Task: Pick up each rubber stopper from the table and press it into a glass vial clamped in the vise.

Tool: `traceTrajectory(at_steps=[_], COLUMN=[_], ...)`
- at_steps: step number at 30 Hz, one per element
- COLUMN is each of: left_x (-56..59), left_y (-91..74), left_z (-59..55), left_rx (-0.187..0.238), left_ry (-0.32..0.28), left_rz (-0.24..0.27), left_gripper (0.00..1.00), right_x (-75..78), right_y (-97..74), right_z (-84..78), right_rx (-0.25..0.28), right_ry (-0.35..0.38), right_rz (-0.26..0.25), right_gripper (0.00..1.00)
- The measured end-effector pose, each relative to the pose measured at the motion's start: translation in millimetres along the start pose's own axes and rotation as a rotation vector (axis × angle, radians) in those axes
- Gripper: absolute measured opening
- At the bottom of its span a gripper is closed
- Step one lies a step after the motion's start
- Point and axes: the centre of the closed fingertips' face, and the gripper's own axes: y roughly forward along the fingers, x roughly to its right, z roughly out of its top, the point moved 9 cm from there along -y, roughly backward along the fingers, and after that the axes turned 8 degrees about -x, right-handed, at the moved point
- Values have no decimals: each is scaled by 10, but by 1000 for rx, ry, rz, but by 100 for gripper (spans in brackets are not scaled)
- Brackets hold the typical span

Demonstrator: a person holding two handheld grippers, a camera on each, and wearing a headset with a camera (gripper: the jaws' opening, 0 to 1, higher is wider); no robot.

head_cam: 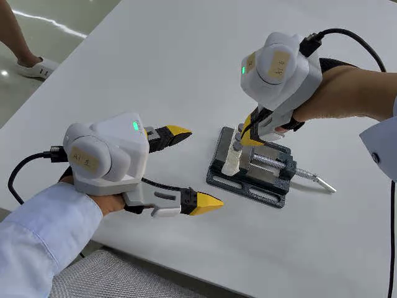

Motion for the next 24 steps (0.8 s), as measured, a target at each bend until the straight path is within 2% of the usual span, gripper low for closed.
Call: traceTrajectory(at_steps=[7, 14, 16, 24], left_x=[-13, -19, -22, -11], left_y=[-11, -18, -21, -6], left_z=[-13, -18, -23, -19], left_rx=[0, -1, -2, 3], left_ry=[-6, -10, -11, -16], left_rz=[3, 7, 8, 3], left_gripper=[74, 74, 74, 73], right_x=[-2, -46, -38, -67], right_y=[24, 90, 80, 76], right_z=[41, 48, 52, 57], right_rx=[13, -7, -10, -19], right_ry=[-12, -28, -39, -62], right_rz=[-5, 5, -15, -25], right_gripper=[0, 0, 0, 0])
